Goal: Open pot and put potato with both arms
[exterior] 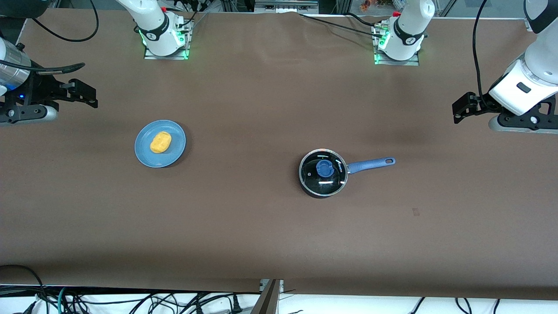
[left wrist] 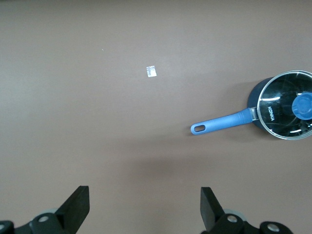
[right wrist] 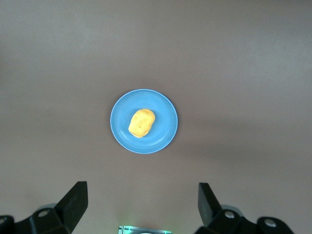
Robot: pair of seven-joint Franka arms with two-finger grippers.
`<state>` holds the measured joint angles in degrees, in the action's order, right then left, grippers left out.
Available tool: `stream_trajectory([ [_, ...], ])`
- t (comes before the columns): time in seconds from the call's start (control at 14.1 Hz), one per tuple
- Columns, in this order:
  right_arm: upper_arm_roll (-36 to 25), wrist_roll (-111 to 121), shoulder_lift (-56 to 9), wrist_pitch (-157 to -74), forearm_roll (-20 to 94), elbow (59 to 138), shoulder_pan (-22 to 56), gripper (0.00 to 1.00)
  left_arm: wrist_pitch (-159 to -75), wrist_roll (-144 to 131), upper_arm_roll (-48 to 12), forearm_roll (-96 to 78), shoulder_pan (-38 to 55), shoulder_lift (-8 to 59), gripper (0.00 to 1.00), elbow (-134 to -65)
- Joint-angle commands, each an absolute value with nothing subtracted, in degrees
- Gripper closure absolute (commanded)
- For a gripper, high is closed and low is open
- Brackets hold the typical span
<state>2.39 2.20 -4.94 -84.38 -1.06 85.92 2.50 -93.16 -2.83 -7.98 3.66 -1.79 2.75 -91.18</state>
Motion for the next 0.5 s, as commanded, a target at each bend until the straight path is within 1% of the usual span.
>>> stream_trajectory([
  [0.0,2.5,1.8,-4.9,-84.6,-1.2,85.7,2.4,0.00,-92.5,-2.1,-8.2,2.3,-2.2,2.4,0.00,-90.7],
  [0.43,2.5,1.9,-4.9,-84.6,-1.2,85.7,2.4,0.00,-92.5,-2.0,-8.3,2.1,-2.2,2.5,0.00,-90.0],
])
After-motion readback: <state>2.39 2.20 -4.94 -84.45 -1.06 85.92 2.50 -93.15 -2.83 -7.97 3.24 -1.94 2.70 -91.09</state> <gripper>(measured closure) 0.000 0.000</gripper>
